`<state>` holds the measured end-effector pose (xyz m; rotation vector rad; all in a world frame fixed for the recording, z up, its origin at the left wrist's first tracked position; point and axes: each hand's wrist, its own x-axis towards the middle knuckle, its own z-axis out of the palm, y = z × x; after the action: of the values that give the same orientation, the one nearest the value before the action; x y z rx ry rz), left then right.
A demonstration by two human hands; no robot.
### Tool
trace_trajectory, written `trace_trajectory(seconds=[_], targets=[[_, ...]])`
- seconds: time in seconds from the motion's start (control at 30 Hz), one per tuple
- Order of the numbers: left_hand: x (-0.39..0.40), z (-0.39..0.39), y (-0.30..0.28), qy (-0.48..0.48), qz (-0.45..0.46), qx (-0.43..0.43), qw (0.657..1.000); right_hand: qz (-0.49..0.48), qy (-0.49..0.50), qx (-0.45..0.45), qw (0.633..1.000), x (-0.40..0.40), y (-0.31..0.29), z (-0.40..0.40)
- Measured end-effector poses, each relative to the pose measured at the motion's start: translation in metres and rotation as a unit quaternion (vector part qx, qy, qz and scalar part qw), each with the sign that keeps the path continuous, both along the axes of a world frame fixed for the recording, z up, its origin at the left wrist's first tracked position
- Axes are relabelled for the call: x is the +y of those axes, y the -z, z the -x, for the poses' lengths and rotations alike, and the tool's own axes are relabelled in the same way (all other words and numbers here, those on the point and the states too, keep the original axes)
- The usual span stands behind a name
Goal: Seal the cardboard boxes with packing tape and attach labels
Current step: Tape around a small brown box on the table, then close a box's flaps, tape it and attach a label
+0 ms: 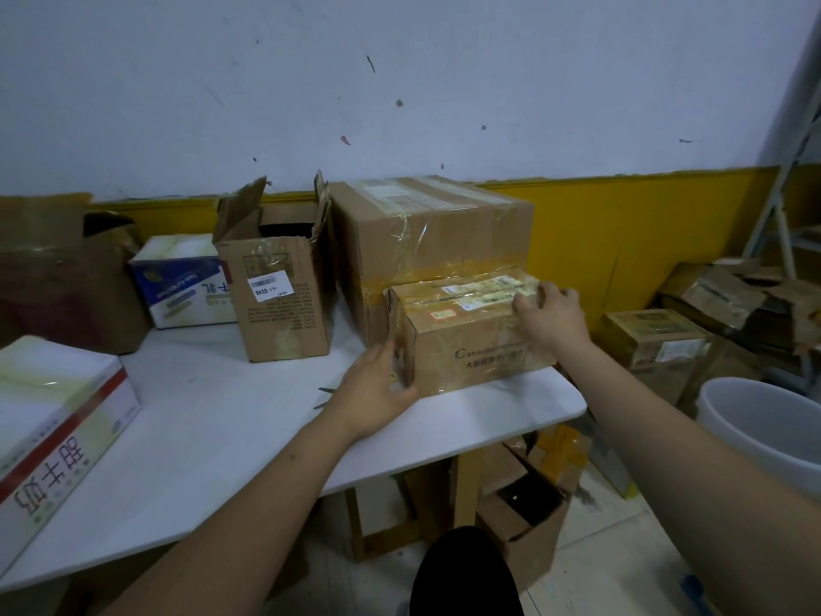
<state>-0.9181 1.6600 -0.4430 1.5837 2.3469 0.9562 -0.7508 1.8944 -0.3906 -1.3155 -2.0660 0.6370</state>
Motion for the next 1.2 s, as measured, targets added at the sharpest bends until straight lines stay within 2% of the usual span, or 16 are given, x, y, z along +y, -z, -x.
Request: trace_trajectory(seconds=[0.07, 0.13, 0.2, 0.3, 0.4, 0.53, 0.63, 0.73, 0.87, 0.93, 1.03, 1.13, 1.2], targets=[[0.006, -0.010, -0.006, 0.014, -0.047, -0.078, 0.996, -0.006, -0.003, -0.005, 1.000, -0.004, 0.001, 0.001], [0.009, -0.014, -0.006, 0.010, -0.061, -0.110, 0.992, -0.016, -0.010, -0.011, 1.000, -0.008, 0.003, 0.001], [0.007, -0.011, -0.005, 0.016, -0.060, -0.110, 0.992, -0.021, -0.003, -0.037, 0.999, -0.010, 0.001, 0.001], [-0.006, -0.003, -0.010, 0.034, -0.059, -0.088, 0.994, -0.062, 0.046, -0.135, 0.988, -0.016, -0.010, 0.002], [-0.030, 0.025, -0.030, -0.023, -0.075, -0.051, 0.996, -0.135, 0.041, -0.109, 0.984, -0.033, -0.028, 0.014], [-0.064, 0.081, -0.062, -0.115, -0.163, 0.023, 0.980, -0.218, -0.075, 0.043, 0.972, -0.075, -0.055, 0.057], [-0.088, 0.112, -0.081, -0.193, -0.201, 0.091, 0.956, -0.298, -0.164, 0.105, 0.935, -0.116, -0.069, 0.101], [-0.100, 0.135, -0.094, -0.226, -0.222, 0.133, 0.939, -0.344, -0.265, 0.110, 0.894, -0.152, -0.078, 0.143], [-0.098, 0.157, -0.109, -0.263, -0.251, 0.179, 0.914, -0.373, -0.357, 0.005, 0.856, -0.173, -0.084, 0.197], [-0.090, 0.165, -0.118, -0.291, -0.257, 0.170, 0.906, -0.371, -0.362, -0.066, 0.853, -0.173, -0.084, 0.224], [-0.071, 0.179, -0.133, -0.319, -0.224, 0.108, 0.915, -0.381, -0.305, -0.154, 0.859, -0.170, -0.078, 0.255], [-0.052, 0.196, -0.145, -0.305, -0.174, 0.024, 0.936, -0.414, -0.253, -0.145, 0.862, -0.172, -0.070, 0.271], [-0.045, 0.207, -0.146, -0.304, -0.175, -0.026, 0.936, -0.423, -0.258, -0.118, 0.860, -0.176, -0.070, 0.273]])
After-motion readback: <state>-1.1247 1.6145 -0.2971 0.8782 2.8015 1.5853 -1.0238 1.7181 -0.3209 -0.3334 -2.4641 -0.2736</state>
